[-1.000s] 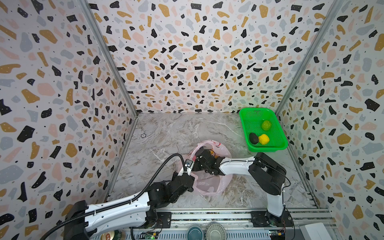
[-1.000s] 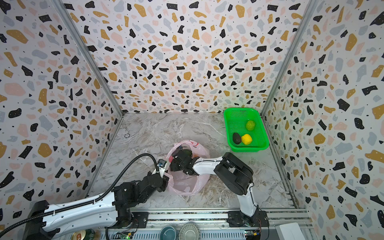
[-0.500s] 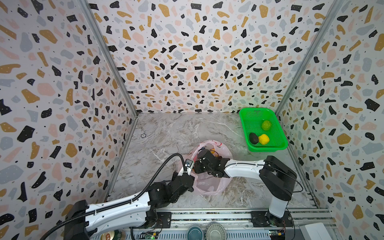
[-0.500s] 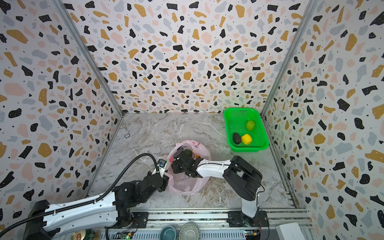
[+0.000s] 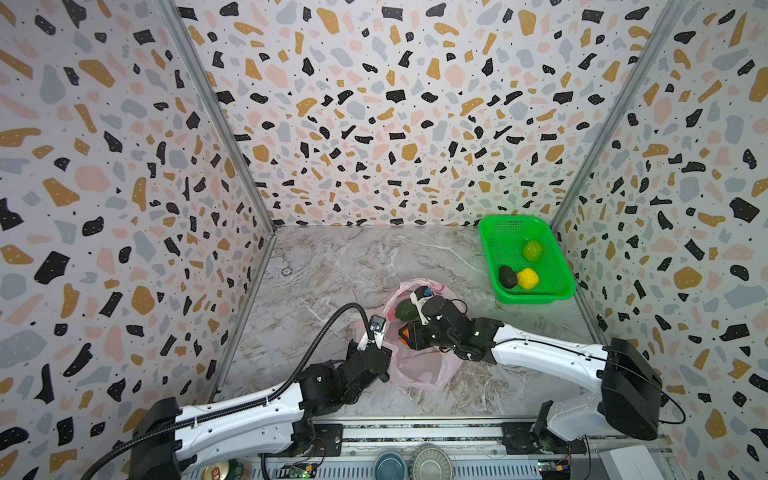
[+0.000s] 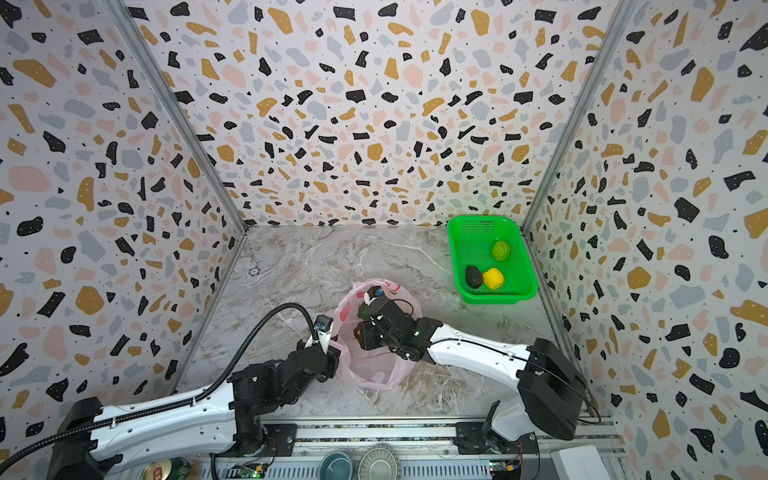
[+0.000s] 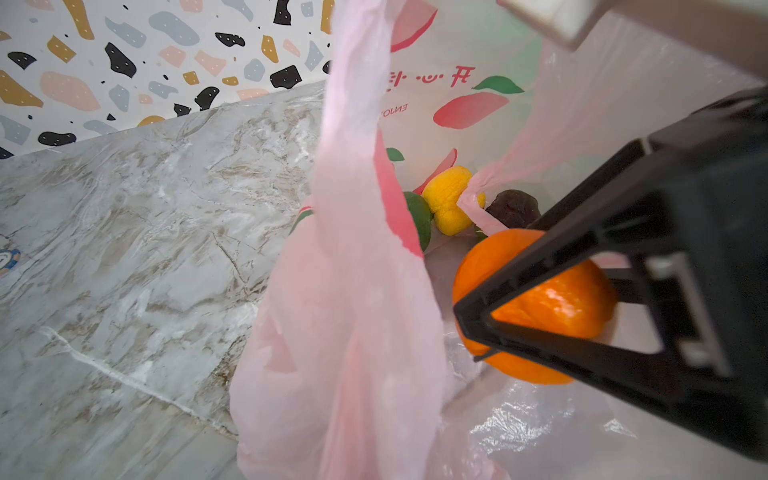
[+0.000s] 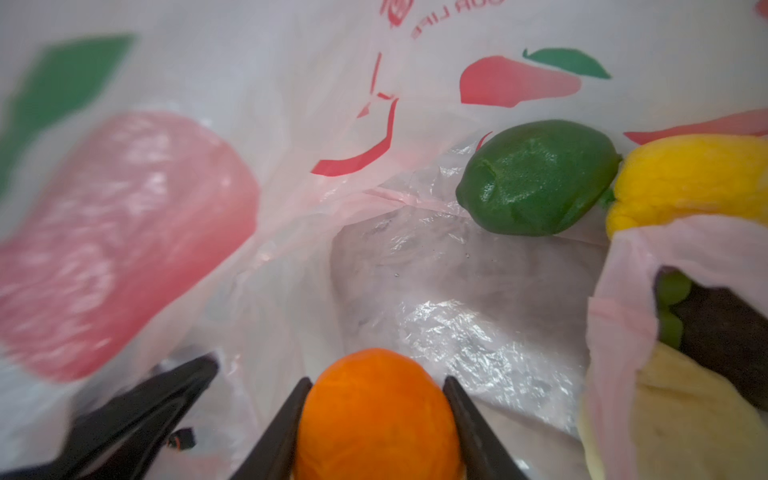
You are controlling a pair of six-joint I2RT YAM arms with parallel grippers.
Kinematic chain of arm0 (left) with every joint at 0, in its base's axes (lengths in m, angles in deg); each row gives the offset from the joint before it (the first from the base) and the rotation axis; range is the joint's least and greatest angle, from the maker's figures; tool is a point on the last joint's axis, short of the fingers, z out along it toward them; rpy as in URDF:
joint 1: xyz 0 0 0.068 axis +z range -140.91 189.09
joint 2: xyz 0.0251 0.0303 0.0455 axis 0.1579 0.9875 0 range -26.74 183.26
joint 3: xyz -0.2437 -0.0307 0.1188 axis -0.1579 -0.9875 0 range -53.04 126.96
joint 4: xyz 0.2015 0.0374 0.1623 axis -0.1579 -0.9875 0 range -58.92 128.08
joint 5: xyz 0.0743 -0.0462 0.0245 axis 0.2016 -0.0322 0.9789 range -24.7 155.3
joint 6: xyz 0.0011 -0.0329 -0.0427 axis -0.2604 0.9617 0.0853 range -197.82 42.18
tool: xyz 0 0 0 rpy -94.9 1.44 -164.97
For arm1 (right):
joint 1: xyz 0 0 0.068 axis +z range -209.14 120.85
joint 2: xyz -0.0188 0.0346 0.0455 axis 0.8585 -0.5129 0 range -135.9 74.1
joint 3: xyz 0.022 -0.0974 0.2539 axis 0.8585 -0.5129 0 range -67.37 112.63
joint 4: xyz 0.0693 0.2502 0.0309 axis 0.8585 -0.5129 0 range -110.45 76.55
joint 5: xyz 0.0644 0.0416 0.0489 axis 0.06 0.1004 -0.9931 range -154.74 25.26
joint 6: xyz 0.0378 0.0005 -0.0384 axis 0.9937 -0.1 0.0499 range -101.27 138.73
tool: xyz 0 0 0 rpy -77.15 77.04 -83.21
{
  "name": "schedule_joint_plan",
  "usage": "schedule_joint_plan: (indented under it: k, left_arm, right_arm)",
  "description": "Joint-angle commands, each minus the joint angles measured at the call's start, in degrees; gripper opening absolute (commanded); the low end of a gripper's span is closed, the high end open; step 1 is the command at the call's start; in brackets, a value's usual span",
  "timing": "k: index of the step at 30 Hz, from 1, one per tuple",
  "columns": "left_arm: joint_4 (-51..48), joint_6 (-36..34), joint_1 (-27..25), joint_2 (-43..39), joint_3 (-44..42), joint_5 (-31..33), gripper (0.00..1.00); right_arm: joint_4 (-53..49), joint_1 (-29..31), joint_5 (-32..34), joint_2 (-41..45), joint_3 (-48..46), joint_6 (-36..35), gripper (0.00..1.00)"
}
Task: Untie the knot of the plastic bag and take out the fruit
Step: 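Lift the orange fruit out of the bag toward the green basket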
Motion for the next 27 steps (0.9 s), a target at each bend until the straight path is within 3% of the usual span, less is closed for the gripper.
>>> schedule_joint_plan:
  k: [1,6,11,20,27]
  left_arm:
    - [2.46,-0.69,0.35,0.65,1.17,1.58,0.00]
    - [2.32,-1.07,0.33,0.56,1.37,0.44,0.00]
    - [2.07,-1.69,0.34,-0.69,0.68,-0.26,0.00]
    - [2.72,-2.61,0.34,-1.36,0.13,-0.62,0.00]
    - [4.26,-2.93,0.35,-0.63,-0.56,-1.02,0.00]
  right_arm:
    - [-6.55,0.41,-1.33,4.22,0.90,0.51,0.46]
    - [-12.84,-0.01,1.23,9.99,4.84,1.02,0.47]
    - [-17.70,-6.14,0.77,12.86,9.24,-0.48,0.47]
    - [-17.44,-28.73,-4.23,14.75,10.46,-7.67,0.48]
    - [-10.02,-46.76,-7.12,7.43,10.49,-13.00,0.49]
